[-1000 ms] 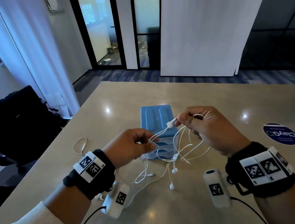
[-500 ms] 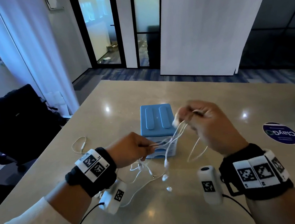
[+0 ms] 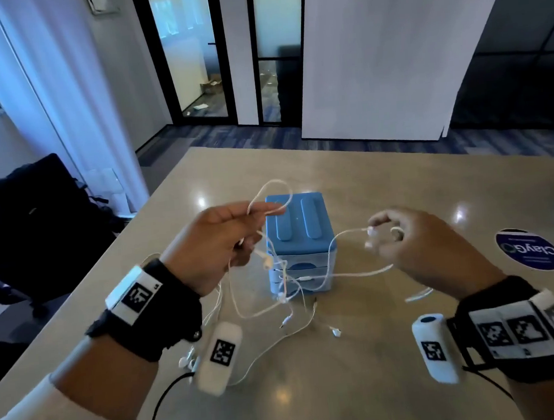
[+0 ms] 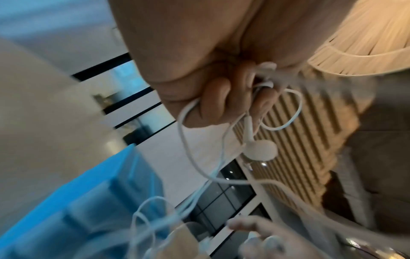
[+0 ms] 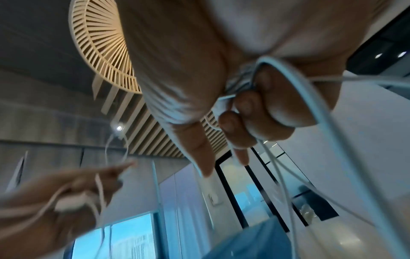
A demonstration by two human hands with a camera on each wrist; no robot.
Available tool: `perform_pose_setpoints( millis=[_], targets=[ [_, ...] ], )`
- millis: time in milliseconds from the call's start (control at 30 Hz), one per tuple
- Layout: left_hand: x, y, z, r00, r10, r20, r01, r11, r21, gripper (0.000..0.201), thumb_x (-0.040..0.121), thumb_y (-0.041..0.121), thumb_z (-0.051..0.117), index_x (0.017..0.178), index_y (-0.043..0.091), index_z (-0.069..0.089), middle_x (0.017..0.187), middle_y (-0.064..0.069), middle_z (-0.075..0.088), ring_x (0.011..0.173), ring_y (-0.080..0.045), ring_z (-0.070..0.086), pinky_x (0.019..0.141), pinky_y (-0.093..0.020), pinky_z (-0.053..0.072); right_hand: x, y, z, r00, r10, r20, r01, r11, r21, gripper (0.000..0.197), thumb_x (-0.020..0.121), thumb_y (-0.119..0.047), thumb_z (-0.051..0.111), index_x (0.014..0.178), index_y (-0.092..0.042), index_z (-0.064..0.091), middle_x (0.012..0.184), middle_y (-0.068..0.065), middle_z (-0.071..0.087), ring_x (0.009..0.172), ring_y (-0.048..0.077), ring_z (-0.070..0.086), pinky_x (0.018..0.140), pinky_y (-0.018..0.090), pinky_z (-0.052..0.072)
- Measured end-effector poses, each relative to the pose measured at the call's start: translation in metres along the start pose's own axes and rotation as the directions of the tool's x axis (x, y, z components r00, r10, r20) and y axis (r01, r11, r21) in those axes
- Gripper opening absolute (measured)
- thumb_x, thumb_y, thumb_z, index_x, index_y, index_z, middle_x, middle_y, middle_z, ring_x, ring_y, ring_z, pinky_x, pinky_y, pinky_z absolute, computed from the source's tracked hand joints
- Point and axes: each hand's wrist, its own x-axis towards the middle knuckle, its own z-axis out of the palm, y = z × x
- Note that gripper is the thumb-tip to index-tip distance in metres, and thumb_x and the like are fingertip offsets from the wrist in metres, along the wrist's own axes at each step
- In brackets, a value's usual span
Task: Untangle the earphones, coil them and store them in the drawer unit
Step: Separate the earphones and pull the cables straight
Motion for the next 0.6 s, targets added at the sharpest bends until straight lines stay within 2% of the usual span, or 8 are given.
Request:
perform_pose_setpoints(
  millis=[67,100,167,233,333,400,500,600],
  targets=[
    [0.000,0.020,0.011,0.997,0.069,0.046,-0.067,0.997,-0.034,0.028,0.099,0.007,0.049,0.106,0.015,0.075,0.075,0.010,0.062,0.059,-0.009,0.035,0.052,-0.023,0.019,-0.002,-0.002,0.016,0.994,0.003,0.107,0.007,0.996,-0.086,0.046,0.084,-0.036,0.076,0.127,-0.035,0.061,0.101,-0.011,0.066,0.099,0.005,0.064,0.084,0.028,0.051],
    [0.001,0.027,0.017,0.995,0.080,0.065,-0.075,0.994,-0.075,0.027,0.098,0.006,0.048,0.108,0.012,0.073,0.080,0.011,0.068,0.058,-0.008,0.036,0.051,-0.021,0.021,-0.002,-0.004,0.025,0.988,-0.032,0.150,0.047,0.994,-0.099,0.053,0.082,-0.037,0.077,0.132,-0.038,0.059,0.109,-0.013,0.069,0.103,0.001,0.064,0.086,0.025,0.051],
    [0.003,0.036,0.028,0.987,0.100,0.123,-0.081,0.985,-0.154,0.025,0.094,0.007,0.051,0.104,0.011,0.073,0.094,0.008,0.073,0.058,-0.007,0.038,0.049,-0.017,0.025,-0.006,-0.009,0.043,0.958,-0.130,0.256,0.145,0.989,-0.042,0.056,0.079,-0.035,0.081,0.131,-0.043,0.061,0.088,-0.028,0.067,0.082,-0.017,0.061,0.074,0.008,0.045],
    [0.005,0.039,0.034,0.977,0.127,0.171,-0.098,0.980,-0.170,0.025,0.088,0.014,0.056,0.100,0.015,0.077,0.098,0.001,0.069,0.059,-0.007,0.039,0.049,-0.017,0.028,-0.009,-0.013,0.063,0.903,-0.206,0.377,0.201,0.978,0.053,0.058,0.076,-0.034,0.085,0.129,-0.045,0.063,0.067,-0.033,0.059,0.065,-0.020,0.056,0.063,0.004,0.040],
    [0.007,0.043,0.039,0.966,0.165,0.200,-0.131,0.976,-0.176,0.024,0.087,0.015,0.057,0.097,0.018,0.079,0.100,-0.007,0.064,0.059,-0.006,0.041,0.049,-0.017,0.031,-0.014,-0.015,0.084,0.836,-0.278,0.472,0.226,0.960,0.165,0.043,0.075,-0.038,0.082,0.116,-0.043,0.070,0.084,-0.022,0.072,0.068,0.000,0.062,0.069,0.017,0.050],
    [0.007,0.046,0.036,0.961,0.197,0.192,-0.154,0.963,-0.220,0.024,0.091,0.013,0.055,0.097,0.016,0.079,0.091,-0.012,0.058,0.056,-0.004,0.043,0.050,-0.018,0.029,-0.012,-0.011,0.090,0.848,-0.281,0.450,0.223,0.958,0.178,0.021,0.077,-0.038,0.078,0.098,-0.036,0.075,0.085,-0.010,0.075,0.069,0.013,0.063,0.071,0.027,0.051],
    [0.007,0.053,0.024,0.964,0.219,0.153,-0.168,0.942,-0.290,0.026,0.091,0.015,0.052,0.100,0.013,0.076,0.063,0.001,0.047,0.047,-0.004,0.040,0.050,-0.023,0.024,-0.008,0.000,0.084,0.879,-0.223,0.421,0.198,0.975,0.104,0.012,0.080,-0.030,0.080,0.091,-0.031,0.076,0.068,-0.015,0.067,0.058,-0.003,0.055,0.061,0.016,0.042],
    [0.005,0.065,0.007,0.963,0.238,0.126,-0.194,0.938,-0.288,0.026,0.092,0.021,0.049,0.104,0.015,0.072,0.060,0.005,0.044,0.036,-0.001,0.032,0.044,-0.020,0.020,-0.003,0.015,0.075,0.876,-0.135,0.463,0.162,0.987,-0.019,0.020,0.080,-0.032,0.079,0.099,-0.034,0.076,0.076,-0.021,0.063,0.067,-0.013,0.054,0.067,0.014,0.040]
  ],
)
